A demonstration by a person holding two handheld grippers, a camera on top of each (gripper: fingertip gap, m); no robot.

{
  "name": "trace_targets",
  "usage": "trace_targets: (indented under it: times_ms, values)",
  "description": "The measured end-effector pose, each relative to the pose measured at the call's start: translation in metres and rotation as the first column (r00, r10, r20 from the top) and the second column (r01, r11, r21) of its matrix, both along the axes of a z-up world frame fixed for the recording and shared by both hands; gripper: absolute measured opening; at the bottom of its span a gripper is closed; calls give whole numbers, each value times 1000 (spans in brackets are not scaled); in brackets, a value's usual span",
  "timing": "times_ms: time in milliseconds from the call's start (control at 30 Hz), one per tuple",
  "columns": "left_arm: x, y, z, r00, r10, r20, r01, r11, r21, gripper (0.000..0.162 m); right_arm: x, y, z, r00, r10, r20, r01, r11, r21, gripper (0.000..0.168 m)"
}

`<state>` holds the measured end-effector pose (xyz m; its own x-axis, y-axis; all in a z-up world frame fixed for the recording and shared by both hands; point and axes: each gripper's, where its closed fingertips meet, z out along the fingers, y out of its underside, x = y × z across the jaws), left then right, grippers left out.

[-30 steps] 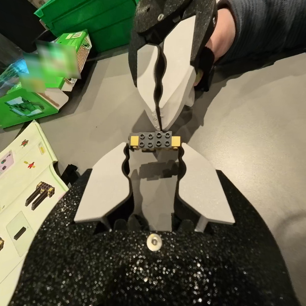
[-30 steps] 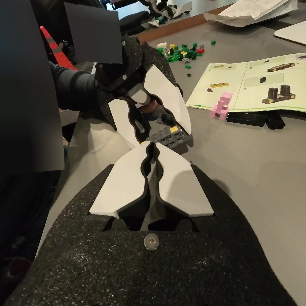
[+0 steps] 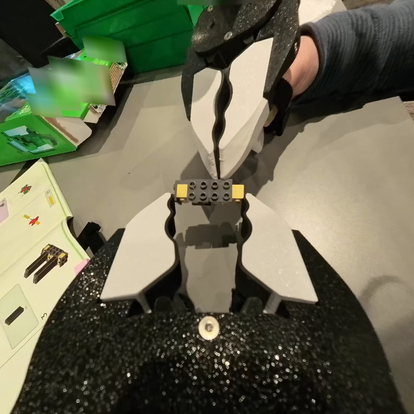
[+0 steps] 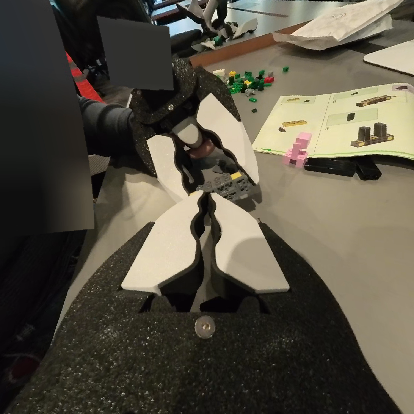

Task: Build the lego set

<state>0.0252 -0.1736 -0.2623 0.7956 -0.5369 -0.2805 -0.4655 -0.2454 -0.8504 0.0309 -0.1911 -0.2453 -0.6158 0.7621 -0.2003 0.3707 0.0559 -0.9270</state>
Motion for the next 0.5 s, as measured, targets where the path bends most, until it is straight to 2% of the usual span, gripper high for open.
trace_targets:
  times_ms: [500]
  values:
    - [0,0,6,999,4,52,-4,1000,2,57,1,1,4,999,-7,-32,8,1000,12,0]
